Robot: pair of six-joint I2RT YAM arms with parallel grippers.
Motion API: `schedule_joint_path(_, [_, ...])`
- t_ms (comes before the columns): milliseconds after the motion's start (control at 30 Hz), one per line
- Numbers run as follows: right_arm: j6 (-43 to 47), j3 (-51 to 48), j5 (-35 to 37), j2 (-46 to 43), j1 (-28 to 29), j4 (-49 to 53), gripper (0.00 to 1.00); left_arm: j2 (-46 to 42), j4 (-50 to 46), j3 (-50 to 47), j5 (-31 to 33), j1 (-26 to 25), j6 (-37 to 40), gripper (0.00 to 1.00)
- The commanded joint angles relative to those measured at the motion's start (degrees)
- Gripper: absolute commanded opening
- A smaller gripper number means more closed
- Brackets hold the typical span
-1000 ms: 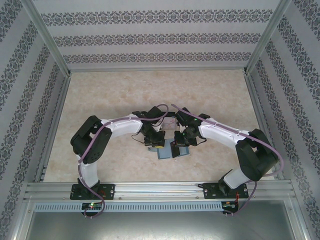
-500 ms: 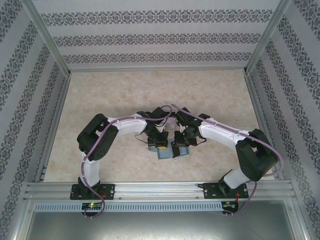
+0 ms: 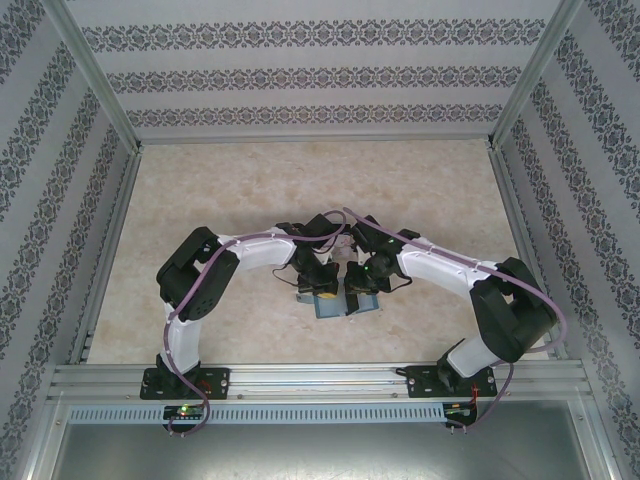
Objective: Take the credit cards out of the card holder
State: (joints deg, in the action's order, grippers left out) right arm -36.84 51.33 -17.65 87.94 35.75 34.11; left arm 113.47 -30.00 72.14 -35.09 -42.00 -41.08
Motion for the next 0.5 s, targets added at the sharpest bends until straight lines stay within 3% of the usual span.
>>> schedule_joint_path(0, [-1.6,-1.4,-2.9,0.3,-0.5,-2.7,0.18,1.0,0.2,-0.1,1.3,-0.7,-0.6,0.04])
schedule_joint_path(233, [-0.5,-0.9,0.3,-0.3,-0.8,0.1,0.02,-0.1,-1.0,0.5,2.1,-0.6,0.0,0.04])
schedule_joint_path(467, [0.9,0.4,2.5,-3.3,-1.5,3.9,0.01,-3.2,-4.3,0.9,5.7,-0.1,1.2,0.04])
